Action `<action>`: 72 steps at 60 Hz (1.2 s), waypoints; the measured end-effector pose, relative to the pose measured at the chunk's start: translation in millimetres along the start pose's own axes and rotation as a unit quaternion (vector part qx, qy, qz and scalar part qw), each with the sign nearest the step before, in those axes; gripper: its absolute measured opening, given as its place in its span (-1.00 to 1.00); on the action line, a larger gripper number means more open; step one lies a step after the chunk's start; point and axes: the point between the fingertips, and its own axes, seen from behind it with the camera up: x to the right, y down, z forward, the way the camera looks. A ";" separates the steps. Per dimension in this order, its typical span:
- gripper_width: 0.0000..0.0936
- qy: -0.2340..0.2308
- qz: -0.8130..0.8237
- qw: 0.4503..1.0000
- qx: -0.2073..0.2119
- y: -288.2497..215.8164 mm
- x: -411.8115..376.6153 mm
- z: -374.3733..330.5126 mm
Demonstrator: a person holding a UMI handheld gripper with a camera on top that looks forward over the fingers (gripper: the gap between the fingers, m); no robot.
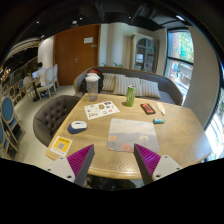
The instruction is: Arrange mouse
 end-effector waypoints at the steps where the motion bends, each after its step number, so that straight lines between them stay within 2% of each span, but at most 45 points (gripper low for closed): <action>1: 0.75 -0.005 -0.002 1.000 -0.001 0.4 -6.1 5.0; 17: 0.75 -0.061 -0.024 0.998 -0.017 11.3 -109.1 90.0; 32: 0.75 -0.128 -0.018 0.990 -0.061 37.5 -208.3 159.2; 41: 0.75 -0.130 0.007 0.987 -0.093 43.2 -224.2 196.1; 43: 0.72 -0.123 0.008 0.990 -0.074 31.7 -223.4 204.5; 60: 0.72 -0.114 0.047 0.989 -0.085 -7.8 -234.7 254.7; 67: 0.70 -0.095 0.047 0.991 -0.083 -17.7 -236.3 270.0; 70: 0.61 -0.087 0.045 0.992 -0.079 -20.7 -236.2 275.4; 72: 0.47 -0.080 0.044 0.993 -0.075 -22.7 -234.8 279.5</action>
